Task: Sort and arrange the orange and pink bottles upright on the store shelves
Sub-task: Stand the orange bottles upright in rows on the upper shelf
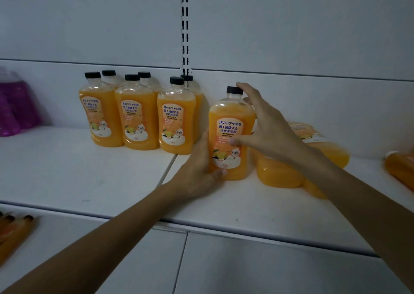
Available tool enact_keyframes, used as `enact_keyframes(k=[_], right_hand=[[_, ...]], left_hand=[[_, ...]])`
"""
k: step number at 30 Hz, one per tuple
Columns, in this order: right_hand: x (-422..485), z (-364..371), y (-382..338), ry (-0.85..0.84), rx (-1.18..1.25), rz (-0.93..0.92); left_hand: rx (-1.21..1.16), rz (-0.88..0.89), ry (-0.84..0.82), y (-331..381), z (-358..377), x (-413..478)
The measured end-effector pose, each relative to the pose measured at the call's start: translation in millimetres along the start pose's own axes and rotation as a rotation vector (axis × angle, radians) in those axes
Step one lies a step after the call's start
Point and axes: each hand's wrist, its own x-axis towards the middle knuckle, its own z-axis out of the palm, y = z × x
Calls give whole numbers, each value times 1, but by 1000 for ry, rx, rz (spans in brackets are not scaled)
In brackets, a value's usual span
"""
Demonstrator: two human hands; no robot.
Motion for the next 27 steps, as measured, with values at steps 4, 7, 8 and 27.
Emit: enact_keyframes(k=[4,7,8,27], right_hand=[[1,10,-3,53,-42,-16],[13,18,1,67,-56,15],[19,21,3,71,-56,23],[86,61,27,244,-392,109]], left_hand=[[368,-35,-33,-10,-11,-3],[709,-161,-133,-17,-23,-9],[744,-176,-154,-18,-23,-10],[799,-159,-163,-17,-19,-11]])
